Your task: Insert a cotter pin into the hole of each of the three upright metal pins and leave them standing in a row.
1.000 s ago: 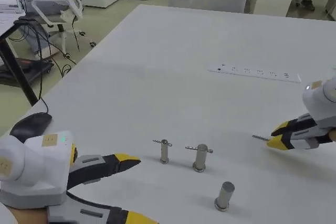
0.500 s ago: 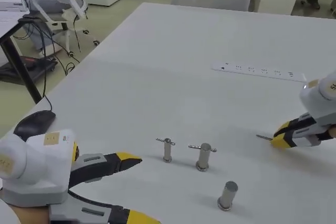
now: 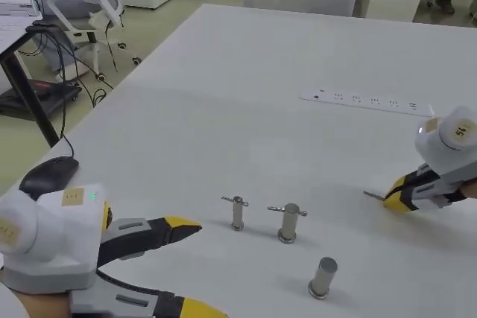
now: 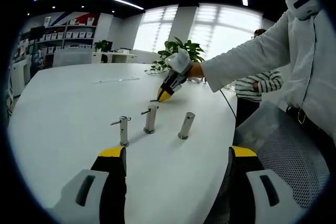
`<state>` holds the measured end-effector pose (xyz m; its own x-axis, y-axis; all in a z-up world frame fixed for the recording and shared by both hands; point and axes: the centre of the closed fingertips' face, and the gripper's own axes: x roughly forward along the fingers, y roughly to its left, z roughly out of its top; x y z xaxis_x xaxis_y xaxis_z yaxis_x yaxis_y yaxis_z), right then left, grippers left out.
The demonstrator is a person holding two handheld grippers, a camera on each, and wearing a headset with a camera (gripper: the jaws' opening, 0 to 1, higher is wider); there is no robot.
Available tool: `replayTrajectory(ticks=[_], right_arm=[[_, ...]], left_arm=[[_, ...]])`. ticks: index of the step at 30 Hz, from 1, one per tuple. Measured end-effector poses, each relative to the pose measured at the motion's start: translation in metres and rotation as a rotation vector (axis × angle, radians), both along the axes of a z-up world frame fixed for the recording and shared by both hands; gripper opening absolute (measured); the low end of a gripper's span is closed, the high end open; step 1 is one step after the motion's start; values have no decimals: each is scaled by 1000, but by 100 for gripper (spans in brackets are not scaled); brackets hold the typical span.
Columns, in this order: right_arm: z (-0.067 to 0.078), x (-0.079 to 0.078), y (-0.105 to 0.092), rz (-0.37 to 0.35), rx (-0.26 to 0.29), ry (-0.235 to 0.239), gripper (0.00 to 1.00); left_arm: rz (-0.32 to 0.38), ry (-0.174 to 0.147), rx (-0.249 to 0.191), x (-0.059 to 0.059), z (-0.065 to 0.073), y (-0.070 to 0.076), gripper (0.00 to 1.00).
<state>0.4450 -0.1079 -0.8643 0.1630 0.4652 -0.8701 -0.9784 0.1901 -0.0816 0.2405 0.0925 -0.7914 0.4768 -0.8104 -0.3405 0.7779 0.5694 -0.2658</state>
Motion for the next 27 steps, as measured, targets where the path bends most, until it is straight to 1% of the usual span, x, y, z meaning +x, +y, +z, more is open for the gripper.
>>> replayTrajectory(ticks=[2, 3, 8, 10, 12, 22, 27], right_arm=[[0, 0, 0, 11, -7, -3, 7], [0, 0, -1, 24, -22, -10, 6], [0, 0, 0, 50, -37, -11, 5], [0, 0, 0, 81, -56, -27, 5], [0, -1, 0, 95, -66, -37, 5], [4, 0, -3, 84, -55, -39, 4], [7, -4, -5, 90, -49, -44, 4]], left_arm=[[1, 0, -1, 0, 0, 0, 79], [1, -1, -1, 1, 1, 0, 79], [3, -2, 1, 1, 1, 1, 79], [6, -1, -1, 1, 2, 2, 79], [6, -1, 0, 1, 1, 2, 79], [4, -1, -1, 2, 2, 1, 78], [-2, -3, -2, 2, 3, -2, 78]])
